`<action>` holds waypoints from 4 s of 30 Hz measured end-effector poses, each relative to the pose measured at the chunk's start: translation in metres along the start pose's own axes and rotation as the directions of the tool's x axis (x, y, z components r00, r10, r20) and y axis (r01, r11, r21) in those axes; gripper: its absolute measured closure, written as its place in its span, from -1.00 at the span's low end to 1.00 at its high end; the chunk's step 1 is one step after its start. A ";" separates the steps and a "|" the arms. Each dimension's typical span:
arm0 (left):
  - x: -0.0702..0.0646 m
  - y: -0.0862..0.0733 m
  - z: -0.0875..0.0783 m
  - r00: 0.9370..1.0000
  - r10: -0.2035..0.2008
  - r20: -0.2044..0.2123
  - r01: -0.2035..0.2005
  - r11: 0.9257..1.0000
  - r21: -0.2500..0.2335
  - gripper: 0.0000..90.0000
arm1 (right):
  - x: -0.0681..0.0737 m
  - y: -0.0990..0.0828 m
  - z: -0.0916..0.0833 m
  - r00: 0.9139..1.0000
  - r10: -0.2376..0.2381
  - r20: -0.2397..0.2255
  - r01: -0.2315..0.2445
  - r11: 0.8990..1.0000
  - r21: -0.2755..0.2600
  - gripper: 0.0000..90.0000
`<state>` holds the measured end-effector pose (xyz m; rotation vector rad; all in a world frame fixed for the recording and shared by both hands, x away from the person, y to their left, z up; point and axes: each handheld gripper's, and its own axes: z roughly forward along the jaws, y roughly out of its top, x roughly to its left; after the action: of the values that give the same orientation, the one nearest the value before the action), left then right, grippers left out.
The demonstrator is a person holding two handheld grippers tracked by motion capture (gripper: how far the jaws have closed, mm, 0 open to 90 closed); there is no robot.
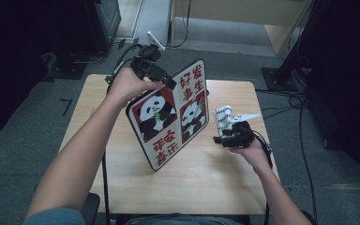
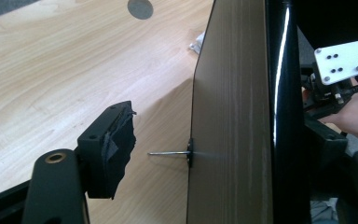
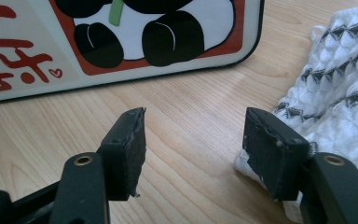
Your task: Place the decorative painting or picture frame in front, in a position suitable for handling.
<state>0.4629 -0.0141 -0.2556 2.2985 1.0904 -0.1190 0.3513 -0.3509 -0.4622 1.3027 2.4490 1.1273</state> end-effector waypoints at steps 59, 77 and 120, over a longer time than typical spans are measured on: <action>0.045 -0.038 -0.054 0.997 -0.073 0.037 0.078 0.986 -0.149 -0.15 | 0.002 0.001 0.001 1.000 -0.025 -0.008 0.025 1.000 0.002 -0.06; 0.067 -0.082 -0.037 0.993 -0.102 0.058 0.110 0.981 -0.158 -0.06 | -0.008 0.011 -0.001 1.000 -0.021 -0.001 0.021 1.000 -0.003 0.03; 0.068 -0.168 -0.001 0.988 -0.135 0.079 0.150 0.963 -0.226 0.10 | -0.061 0.034 -0.010 0.991 0.054 0.126 -0.048 0.998 -0.050 0.02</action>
<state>0.3842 0.1157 -0.3549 1.9972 1.1718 -0.1136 0.4065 -0.3916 -0.4443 1.3853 2.2974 1.0712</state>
